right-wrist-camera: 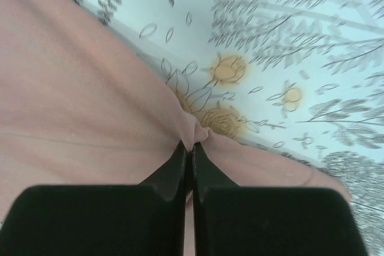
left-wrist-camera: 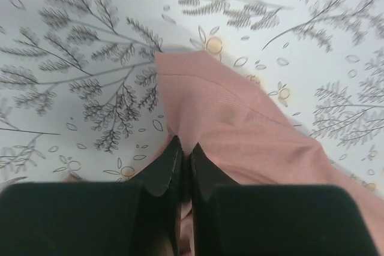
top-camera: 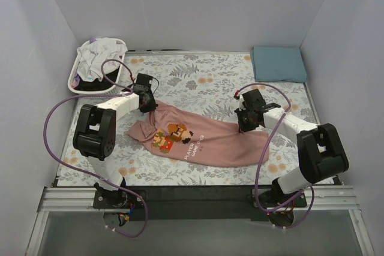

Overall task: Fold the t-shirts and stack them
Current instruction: Flatten the tshirt out

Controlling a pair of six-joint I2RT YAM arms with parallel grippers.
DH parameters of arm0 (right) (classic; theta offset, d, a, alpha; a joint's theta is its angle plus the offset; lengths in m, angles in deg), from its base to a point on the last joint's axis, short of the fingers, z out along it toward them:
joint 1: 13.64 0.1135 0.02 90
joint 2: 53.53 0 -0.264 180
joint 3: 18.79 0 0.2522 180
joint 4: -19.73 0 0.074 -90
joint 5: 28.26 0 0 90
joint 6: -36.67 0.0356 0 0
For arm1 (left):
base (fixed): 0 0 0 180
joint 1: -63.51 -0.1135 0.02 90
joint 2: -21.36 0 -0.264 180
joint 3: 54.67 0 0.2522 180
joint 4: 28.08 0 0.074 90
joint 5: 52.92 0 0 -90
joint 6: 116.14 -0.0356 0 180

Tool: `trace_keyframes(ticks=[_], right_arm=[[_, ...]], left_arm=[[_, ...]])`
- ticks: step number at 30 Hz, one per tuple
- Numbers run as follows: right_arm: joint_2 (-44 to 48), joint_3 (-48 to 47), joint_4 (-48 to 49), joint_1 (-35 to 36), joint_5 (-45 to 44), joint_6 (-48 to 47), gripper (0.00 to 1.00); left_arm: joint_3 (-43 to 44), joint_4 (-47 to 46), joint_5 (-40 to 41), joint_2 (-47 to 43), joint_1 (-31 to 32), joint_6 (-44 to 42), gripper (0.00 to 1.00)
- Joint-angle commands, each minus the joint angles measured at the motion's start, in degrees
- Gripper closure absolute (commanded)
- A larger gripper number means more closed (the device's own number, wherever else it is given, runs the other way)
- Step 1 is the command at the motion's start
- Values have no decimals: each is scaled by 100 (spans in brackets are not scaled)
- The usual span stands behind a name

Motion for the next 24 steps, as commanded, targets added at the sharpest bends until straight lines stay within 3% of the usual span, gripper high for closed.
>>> trace_keyframes(ticks=[1,6,10,12,17,19,21,24], right_arm=[[328,-972,-197,2,-774,-259,99],[1337,-2090,-498,-42,-1688,-453,99],[2173,-2294,-305,-60,-1848,-418,99],[2742,-1962,-182,-60,-1595,-313,99],[3921,-889,-146,-51,-742,65,99],[4607,-320,-251,-51,-302,232,93],[5282,16,-383,-60,178,329,80],[6082,553,-646,-51,681,487,59]], left_arm=[[828,276,604,-487,-133,-204,100],[2067,436,1018,-1293,-353,-424,100],[2228,200,1027,-2022,-626,-372,100],[2018,76,1036,-2445,-617,-311,100],[378,5,755,-4243,-626,390,97],[-231,102,711,-4922,-617,577,87],[-917,522,781,-5825,-617,944,79],[-1481,1164,1158,-6820,-617,1226,60]])
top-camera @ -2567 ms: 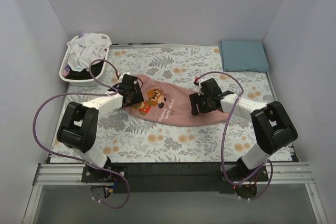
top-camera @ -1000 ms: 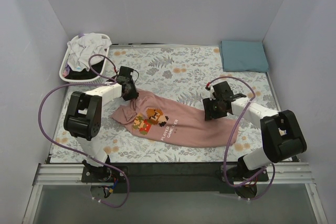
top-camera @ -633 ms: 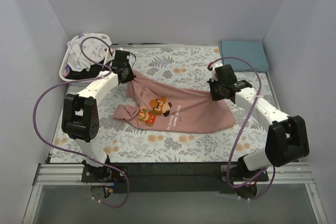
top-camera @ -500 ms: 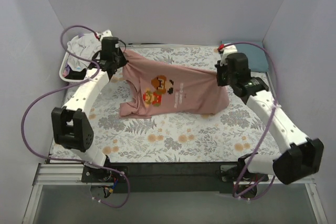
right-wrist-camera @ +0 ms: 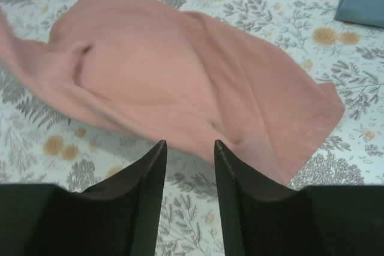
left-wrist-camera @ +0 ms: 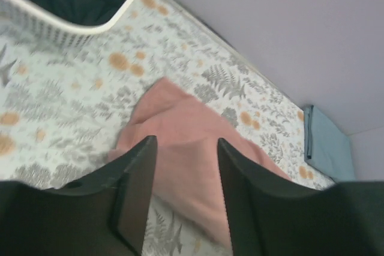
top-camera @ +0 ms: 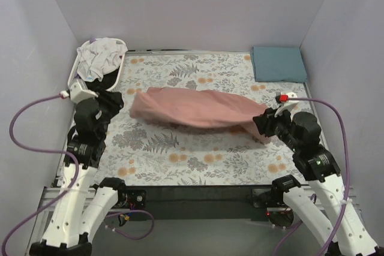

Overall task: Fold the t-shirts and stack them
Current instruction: Flatten the tshirt out

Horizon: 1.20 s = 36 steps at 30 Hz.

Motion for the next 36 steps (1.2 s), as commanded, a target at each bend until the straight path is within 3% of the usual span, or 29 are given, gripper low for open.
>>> trace_keyframes(ticks=[1,2,5,9,14,16,24,30,36], right_arm=[[796,346,-227,-23,731,297,55],[910,530,-236,-14,758,333,50],[991,628,-219,-14,688,350,48],[168,541,-87,-23,565,263,46],[-1169,391,71,-14,793,219,45],[-1863,269,106,-23,758,210,45],[-3752,-101,685,-119,-147,359,44],[-4862,-242,1256,-365,19,342,44],[-5934,-627,1749,-760,230,307,43]], left_arm=[[-449,1068,601,-867,-49,539,54],[-468,1202,715,-947,-40,548,52],[-555,1195,840,-931,-22,347,50],[-573,712,-142,-326,-14,-118,45],[-231,623,-1724,1613,-5,-436,39],[-108,518,-2016,2170,30,-506,39],[691,-98,-1868,4945,434,-498,40],[1087,-186,-1201,6038,356,-401,44],[1693,-116,-1208,7014,22,-366,45]])
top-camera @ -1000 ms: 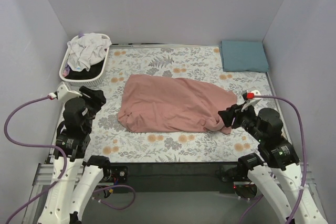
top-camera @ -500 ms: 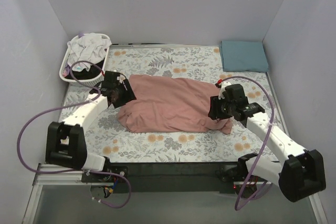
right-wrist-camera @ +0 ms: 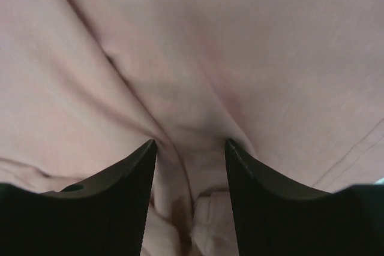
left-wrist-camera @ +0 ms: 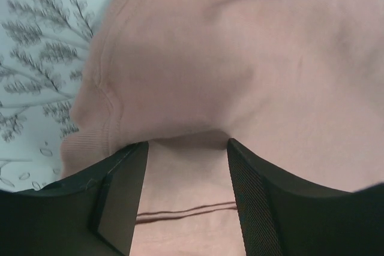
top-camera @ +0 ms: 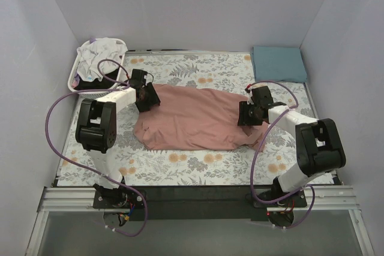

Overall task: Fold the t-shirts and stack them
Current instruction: Flatten the tshirt out

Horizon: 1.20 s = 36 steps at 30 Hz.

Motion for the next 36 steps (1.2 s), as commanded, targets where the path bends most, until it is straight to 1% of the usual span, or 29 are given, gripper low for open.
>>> trace_keyframes(ticks=[1,3,5,8,10,11,13,15,16,17,19,20,21,22,23,24,25,26,27,28,29,30,33,36], right_arm=[[-470,-521,631,-251,156,-24,43],[-944,-767,719,-462,244,11,43],[-1435,-1276,710,-646,236,20,43],[-1806,-1953,649,-762,218,-32,41],[-1773,-2252,473,-753,305,-94,40],[-1590,-2393,447,-709,402,-94,40],[-1308,-2438,438,-604,692,-111,40],[-886,-2394,464,-341,972,-111,40],[-754,-2377,473,-227,1078,-85,41],[-527,-2289,543,9,1227,11,41],[-323,-2131,718,274,1360,178,41],[-174,-2043,998,510,1482,387,41],[-138,-1868,1148,626,1719,520,42],[-129,-1797,1280,740,1817,643,42],[-190,-1735,1664,959,2026,906,43],[-251,-1683,1816,1057,2133,1013,43],[-322,-1673,1974,1162,2195,1162,44],[-514,-1691,2211,1363,2239,1267,44],[-629,-1717,2292,1470,2274,1321,45],[-743,-1874,2345,1558,2249,1400,45],[-1014,-1954,2432,1750,2213,1426,46],[-1164,-2024,2494,1821,2135,1453,47],[-1850,-2463,2714,2059,2160,1576,47],[-2500,-2964,2802,2252,2090,1594,47]], left_arm=[[384,57,278,608,-217,-12,45],[692,92,295,977,-269,-38,45],[1184,224,339,1336,-296,-82,45],[1704,268,418,1514,-349,-161,44],[1889,286,506,1436,-349,-292,43],[1968,294,507,1340,-357,-319,42],[1890,207,454,770,-340,-319,39],[1514,84,471,225,-296,-328,37],[1329,14,497,-334,-287,-328,36],[1170,-4,550,-610,-252,-328,34],[573,-22,673,-1207,-217,-302,32],[353,-31,726,-1784,-200,-276,31],[-180,-39,796,-2129,-191,-258,31],[-437,-74,805,-2446,-173,-232,30],[-744,-83,840,-3085,-138,-205,30],[-1017,-83,867,-3378,-120,-196,30],[-1577,-118,867,-3668,-129,-188,29],[-1817,-110,893,-4263,-112,-222,29],[-2029,-101,937,-4504,-94,-249,28],[-2466,-92,955,-4802,-94,-258,28],[-2627,-84,972,-5031,-94,-284,28],[-2802,-75,1033,-5477,-94,-275,28],[-3269,-75,1288,-6077,-85,-170,27],[-3481,-136,1569,-6211,-85,-135,27]])
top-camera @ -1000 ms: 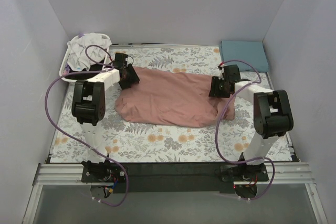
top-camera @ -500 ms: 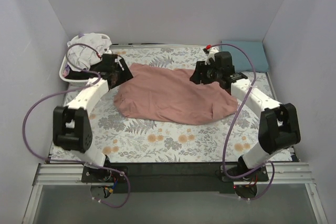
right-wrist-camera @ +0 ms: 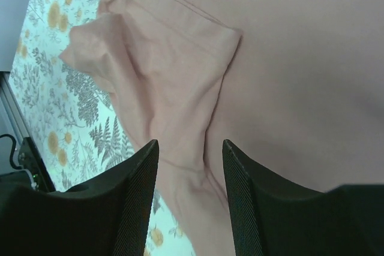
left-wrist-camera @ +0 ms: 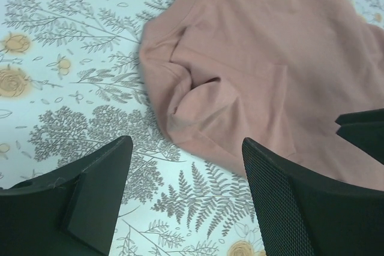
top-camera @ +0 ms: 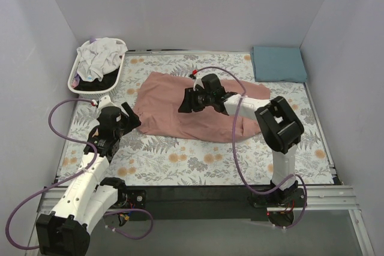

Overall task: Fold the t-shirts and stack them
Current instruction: Flatten the tshirt out

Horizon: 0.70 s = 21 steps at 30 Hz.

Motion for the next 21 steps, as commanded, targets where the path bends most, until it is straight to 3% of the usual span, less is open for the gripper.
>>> trace_keyframes(ticks=[1,11,21], right_arm=[[-493,-672,533,202,12,180,47],[-1873,-1798,621,467,-155,355,51],[-1496,-1420,630,554,-1350,154,55]], left_arm=[[-52,-90,494,-109,22,-34,27],[63,-99,477,76,13,-17,28],[72,-134,451,94,22,-52,28]])
